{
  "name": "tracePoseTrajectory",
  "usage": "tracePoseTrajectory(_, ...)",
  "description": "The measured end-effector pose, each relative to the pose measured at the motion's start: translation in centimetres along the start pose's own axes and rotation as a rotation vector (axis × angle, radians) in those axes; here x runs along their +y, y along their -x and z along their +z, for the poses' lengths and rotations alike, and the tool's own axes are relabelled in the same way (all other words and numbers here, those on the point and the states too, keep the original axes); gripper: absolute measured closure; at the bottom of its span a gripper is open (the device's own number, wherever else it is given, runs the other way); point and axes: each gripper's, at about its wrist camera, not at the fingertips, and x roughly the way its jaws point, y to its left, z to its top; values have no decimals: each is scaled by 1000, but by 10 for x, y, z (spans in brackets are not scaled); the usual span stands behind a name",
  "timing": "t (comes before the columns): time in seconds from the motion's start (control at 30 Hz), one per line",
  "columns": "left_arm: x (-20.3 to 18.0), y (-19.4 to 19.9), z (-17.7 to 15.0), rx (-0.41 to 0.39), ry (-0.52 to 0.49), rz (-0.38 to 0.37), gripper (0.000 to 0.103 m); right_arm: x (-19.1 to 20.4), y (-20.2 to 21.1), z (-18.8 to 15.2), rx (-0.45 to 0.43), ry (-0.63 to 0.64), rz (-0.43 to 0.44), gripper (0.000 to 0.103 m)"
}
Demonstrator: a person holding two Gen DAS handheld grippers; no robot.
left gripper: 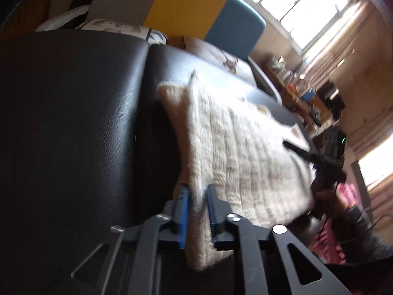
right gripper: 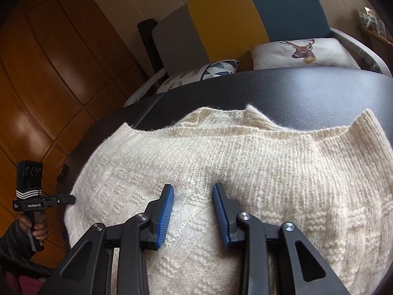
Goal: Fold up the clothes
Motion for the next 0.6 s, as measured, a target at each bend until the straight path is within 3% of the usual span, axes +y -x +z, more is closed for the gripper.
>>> tracePoseTrajectory(0.13, 9, -1, 27, -51, 41, -29, 26, 0, 0, 0, -3, 2, 2, 69)
tracePoseTrajectory(0.17, 13, -5, 36, -48, 56, -43, 22, 1, 0, 0, -4, 2, 2, 69)
tracePoseTrajectory(0.47, 33, -61, 78, 113, 184, -238, 20, 0, -1, -1, -10, -3, 11, 69)
tracePoseTrajectory(0.53, 28, -67, 76, 143, 182, -320, 25, -1, 0, -1, -11, -7, 15, 69)
tracePoseTrajectory(0.6, 22, -74, 75, 138, 148, -302, 33, -2, -1, -1, -13, -10, 17, 69)
